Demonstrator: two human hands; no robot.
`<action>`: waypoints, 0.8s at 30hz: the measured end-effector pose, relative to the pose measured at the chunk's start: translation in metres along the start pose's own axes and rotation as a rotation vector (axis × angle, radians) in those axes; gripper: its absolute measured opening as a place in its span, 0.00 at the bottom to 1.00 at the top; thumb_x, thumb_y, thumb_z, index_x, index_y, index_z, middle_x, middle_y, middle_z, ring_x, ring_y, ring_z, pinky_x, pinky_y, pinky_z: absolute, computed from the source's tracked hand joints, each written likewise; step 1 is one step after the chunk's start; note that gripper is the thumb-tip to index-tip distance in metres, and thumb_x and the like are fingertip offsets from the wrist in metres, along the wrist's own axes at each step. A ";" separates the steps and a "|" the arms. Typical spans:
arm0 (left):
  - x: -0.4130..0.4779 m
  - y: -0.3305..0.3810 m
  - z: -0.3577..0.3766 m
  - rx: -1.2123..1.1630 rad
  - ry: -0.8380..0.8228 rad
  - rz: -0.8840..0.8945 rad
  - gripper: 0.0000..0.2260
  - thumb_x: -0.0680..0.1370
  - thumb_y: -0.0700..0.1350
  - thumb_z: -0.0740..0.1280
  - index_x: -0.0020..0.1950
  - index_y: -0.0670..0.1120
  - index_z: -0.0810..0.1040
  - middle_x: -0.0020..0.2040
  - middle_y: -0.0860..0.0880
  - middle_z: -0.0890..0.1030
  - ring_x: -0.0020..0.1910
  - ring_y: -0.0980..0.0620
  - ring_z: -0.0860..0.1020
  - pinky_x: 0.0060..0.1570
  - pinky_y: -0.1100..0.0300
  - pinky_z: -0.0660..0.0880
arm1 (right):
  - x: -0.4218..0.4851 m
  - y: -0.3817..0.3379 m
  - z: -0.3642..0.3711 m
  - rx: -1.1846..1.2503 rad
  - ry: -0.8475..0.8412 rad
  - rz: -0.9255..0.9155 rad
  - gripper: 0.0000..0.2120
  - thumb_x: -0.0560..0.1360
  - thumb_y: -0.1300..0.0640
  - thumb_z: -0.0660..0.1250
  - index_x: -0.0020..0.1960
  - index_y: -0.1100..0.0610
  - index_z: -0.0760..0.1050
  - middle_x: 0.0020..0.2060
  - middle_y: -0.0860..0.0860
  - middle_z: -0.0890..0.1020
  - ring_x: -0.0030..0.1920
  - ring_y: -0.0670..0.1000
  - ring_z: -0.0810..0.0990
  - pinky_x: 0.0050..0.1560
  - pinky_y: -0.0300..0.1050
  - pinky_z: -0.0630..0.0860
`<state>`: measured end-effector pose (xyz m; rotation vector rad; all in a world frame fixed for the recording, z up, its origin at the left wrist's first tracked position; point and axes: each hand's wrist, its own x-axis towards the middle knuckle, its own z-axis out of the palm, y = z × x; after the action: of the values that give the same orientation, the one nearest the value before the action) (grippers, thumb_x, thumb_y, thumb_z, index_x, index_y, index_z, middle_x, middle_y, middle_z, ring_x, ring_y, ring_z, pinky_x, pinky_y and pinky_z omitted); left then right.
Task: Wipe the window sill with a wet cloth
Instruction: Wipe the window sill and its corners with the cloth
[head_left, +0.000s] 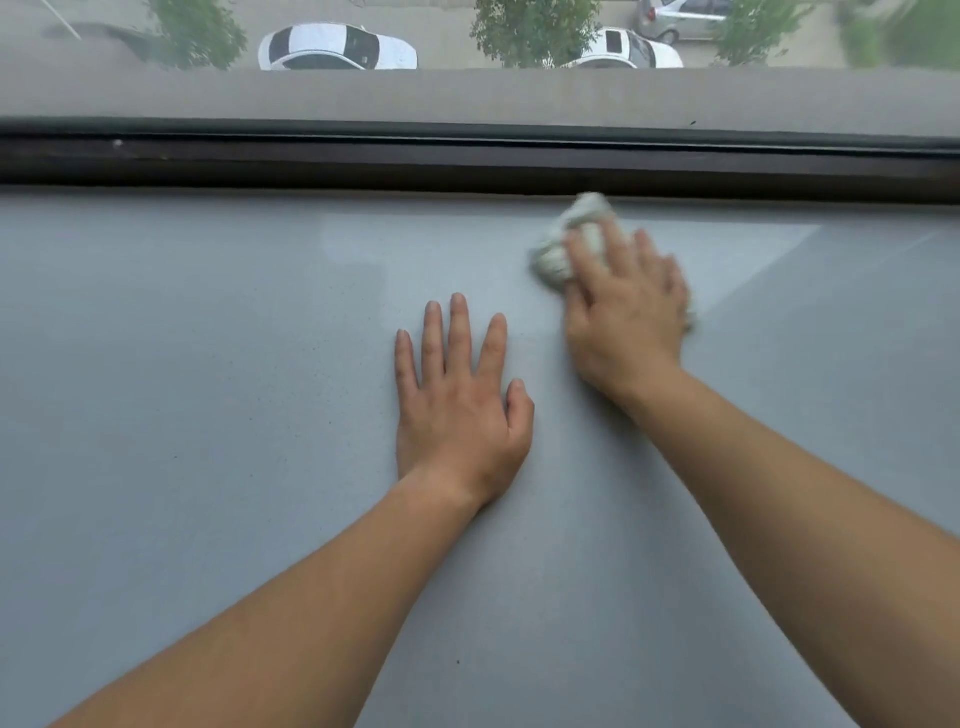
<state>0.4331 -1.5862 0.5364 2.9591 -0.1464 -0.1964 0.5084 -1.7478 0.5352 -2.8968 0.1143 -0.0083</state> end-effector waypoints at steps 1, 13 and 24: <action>0.000 0.000 0.000 0.001 0.004 0.000 0.30 0.79 0.57 0.47 0.80 0.52 0.50 0.81 0.44 0.44 0.79 0.44 0.39 0.76 0.40 0.41 | 0.003 -0.010 0.002 -0.015 -0.039 -0.138 0.24 0.81 0.45 0.53 0.76 0.40 0.61 0.79 0.48 0.58 0.78 0.58 0.55 0.76 0.59 0.47; 0.000 -0.001 -0.005 0.018 -0.034 0.006 0.30 0.79 0.57 0.44 0.81 0.52 0.46 0.81 0.45 0.41 0.79 0.45 0.36 0.76 0.41 0.39 | 0.020 0.141 -0.039 -0.055 0.060 0.085 0.27 0.77 0.43 0.49 0.75 0.46 0.66 0.77 0.52 0.64 0.73 0.61 0.63 0.73 0.59 0.59; -0.017 -0.003 -0.007 -0.142 0.093 0.198 0.27 0.78 0.56 0.53 0.73 0.46 0.70 0.77 0.43 0.63 0.79 0.45 0.56 0.76 0.39 0.43 | -0.044 0.151 -0.049 -0.035 -0.088 -0.048 0.25 0.80 0.45 0.51 0.77 0.41 0.60 0.79 0.46 0.56 0.78 0.57 0.54 0.76 0.56 0.49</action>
<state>0.4174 -1.5802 0.5444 2.7835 -0.3931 -0.0413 0.4518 -1.9026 0.5463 -2.9282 0.0290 0.1142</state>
